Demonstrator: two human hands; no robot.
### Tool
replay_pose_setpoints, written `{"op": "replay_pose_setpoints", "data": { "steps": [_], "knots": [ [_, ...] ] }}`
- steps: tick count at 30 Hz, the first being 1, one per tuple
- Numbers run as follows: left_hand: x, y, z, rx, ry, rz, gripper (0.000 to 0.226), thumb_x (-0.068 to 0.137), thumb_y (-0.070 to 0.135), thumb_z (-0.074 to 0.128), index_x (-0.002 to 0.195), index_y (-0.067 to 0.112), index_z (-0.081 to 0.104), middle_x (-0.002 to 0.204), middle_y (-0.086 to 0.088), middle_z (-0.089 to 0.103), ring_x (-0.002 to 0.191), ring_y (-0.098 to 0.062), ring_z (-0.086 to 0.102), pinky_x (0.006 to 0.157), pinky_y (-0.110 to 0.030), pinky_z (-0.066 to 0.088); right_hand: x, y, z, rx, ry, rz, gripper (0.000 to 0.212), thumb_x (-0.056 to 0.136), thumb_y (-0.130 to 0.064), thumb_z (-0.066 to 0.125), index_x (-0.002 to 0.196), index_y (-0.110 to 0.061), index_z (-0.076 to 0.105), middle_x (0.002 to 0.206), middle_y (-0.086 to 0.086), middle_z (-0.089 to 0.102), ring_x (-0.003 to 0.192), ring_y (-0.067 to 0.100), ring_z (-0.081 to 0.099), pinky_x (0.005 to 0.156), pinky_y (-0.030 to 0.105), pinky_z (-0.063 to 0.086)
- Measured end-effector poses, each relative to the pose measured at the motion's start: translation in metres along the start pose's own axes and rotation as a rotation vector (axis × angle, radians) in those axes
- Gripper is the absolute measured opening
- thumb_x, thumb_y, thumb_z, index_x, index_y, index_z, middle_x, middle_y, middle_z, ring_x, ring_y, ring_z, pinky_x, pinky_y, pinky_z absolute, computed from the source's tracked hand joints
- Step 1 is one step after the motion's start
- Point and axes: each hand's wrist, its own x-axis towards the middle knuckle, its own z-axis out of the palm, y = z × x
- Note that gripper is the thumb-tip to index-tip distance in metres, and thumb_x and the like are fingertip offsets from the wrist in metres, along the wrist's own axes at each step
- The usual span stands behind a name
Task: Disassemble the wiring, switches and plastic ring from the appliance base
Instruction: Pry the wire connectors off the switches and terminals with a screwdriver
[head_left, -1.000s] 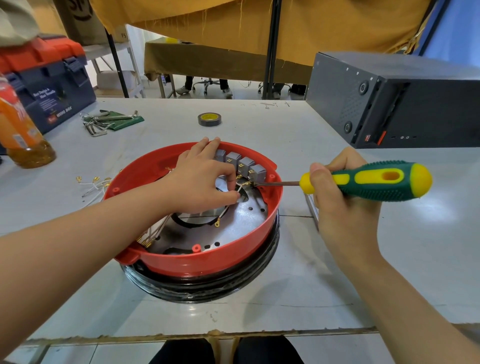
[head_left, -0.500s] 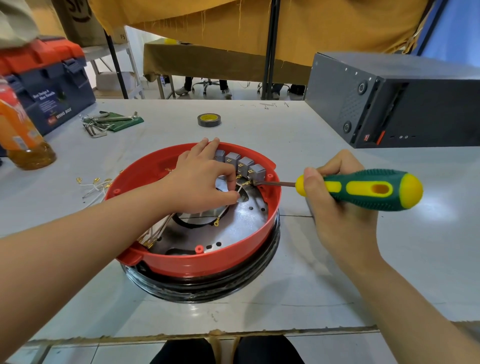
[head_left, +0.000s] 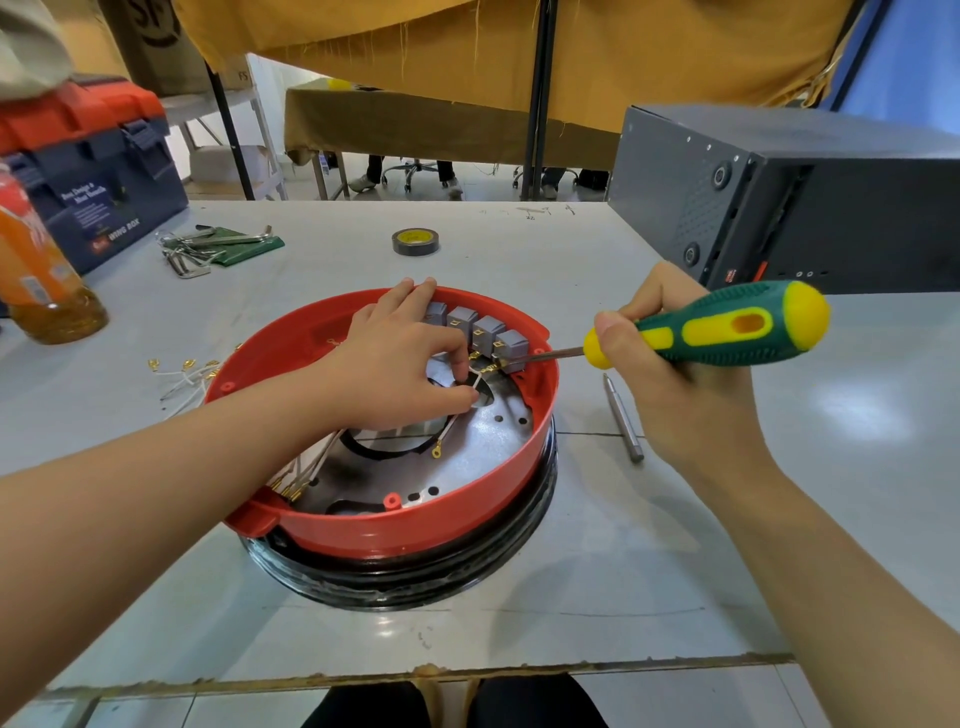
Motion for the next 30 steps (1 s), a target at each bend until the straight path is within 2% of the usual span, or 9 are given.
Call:
{"op": "replay_pose_setpoints", "data": {
  "steps": [2,4,7,10,13,17,18,23,30],
  "knots": [
    [0.0,0.0,0.0,0.001,0.0,0.002,0.018,0.08,0.051,0.061,0.091,0.037,0.06,0.16,-0.009,0.001,0.147,-0.023,-0.005,0.115,-0.045,0.005,-0.001,0.0,0.001,0.013,0.025,0.016,0.023,0.086,-0.019,0.057,0.071,-0.006,0.045,0.068,0.013,0.057,0.068,0.024,0.056,0.064,0.029,0.045],
    [0.0,0.0,0.0,0.004,0.001,0.001,0.018,0.08,0.052,0.061,0.092,0.037,0.06,0.16,-0.009,0.0,0.147,-0.023,-0.005,0.115,-0.045,0.005,-0.002,-0.001,0.003,0.028,0.066,0.026,0.024,0.085,-0.018,0.057,0.069,-0.008,0.043,0.067,0.017,0.057,0.066,0.021,0.054,0.06,0.022,0.043],
    [0.0,0.0,0.0,0.006,-0.003,0.001,0.02,0.08,0.052,0.06,0.093,0.037,0.06,0.16,-0.009,0.0,0.147,-0.023,-0.006,0.115,-0.046,0.005,-0.005,-0.003,0.008,0.029,0.13,0.033,0.025,0.084,-0.018,0.057,0.065,-0.016,0.041,0.06,0.002,0.054,0.058,0.004,0.049,0.058,0.009,0.037],
    [0.0,0.0,0.0,0.01,-0.006,0.0,0.021,0.081,0.053,0.06,0.094,0.037,0.06,0.16,-0.009,-0.001,0.147,-0.023,-0.006,0.115,-0.047,0.005,-0.008,-0.004,0.01,-0.001,0.136,-0.006,0.023,0.085,-0.016,0.057,0.067,-0.016,0.043,0.058,0.0,0.052,0.058,0.002,0.05,0.059,0.006,0.036],
    [0.001,-0.001,0.0,0.015,-0.007,0.001,0.021,0.081,0.053,0.059,0.096,0.037,0.059,0.16,-0.009,-0.001,0.147,-0.024,-0.007,0.116,-0.047,0.005,-0.008,-0.005,0.005,-0.025,0.059,-0.032,0.021,0.086,-0.017,0.059,0.071,-0.008,0.047,0.065,0.007,0.058,0.063,0.012,0.054,0.059,0.009,0.04],
    [0.001,-0.001,0.001,0.013,-0.003,0.005,0.023,0.082,0.052,0.06,0.1,0.037,0.058,0.16,-0.009,-0.001,0.147,-0.024,-0.007,0.115,-0.046,0.005,-0.001,-0.009,-0.005,-0.027,-0.074,-0.042,0.023,0.084,-0.017,0.061,0.073,0.0,0.051,0.065,0.01,0.059,0.062,0.021,0.056,0.056,0.028,0.046],
    [0.001,-0.001,0.001,0.014,-0.001,0.005,0.024,0.082,0.052,0.06,0.1,0.037,0.058,0.16,-0.01,0.0,0.147,-0.025,-0.006,0.115,-0.046,0.005,0.002,-0.011,-0.007,-0.022,-0.116,-0.039,0.021,0.083,-0.018,0.062,0.073,-0.001,0.053,0.066,0.007,0.061,0.062,0.021,0.057,0.055,0.029,0.046],
    [0.001,-0.001,0.001,0.014,0.006,0.007,0.023,0.081,0.051,0.06,0.099,0.037,0.056,0.16,-0.01,0.0,0.147,-0.025,-0.006,0.116,-0.046,0.005,0.008,-0.019,-0.01,-0.036,-0.31,-0.082,0.015,0.081,-0.019,0.065,0.074,-0.011,0.055,0.072,-0.002,0.061,0.059,0.005,0.053,0.055,0.009,0.04],
    [0.001,-0.002,0.002,0.015,0.003,0.007,0.021,0.081,0.052,0.059,0.096,0.039,0.054,0.16,-0.01,-0.001,0.147,-0.026,-0.006,0.115,-0.045,0.005,0.024,-0.022,-0.016,-0.103,-0.369,-0.089,0.014,0.08,-0.021,0.066,0.074,-0.012,0.057,0.071,0.004,0.062,0.062,0.012,0.054,0.054,0.009,0.04]
  ]
}}
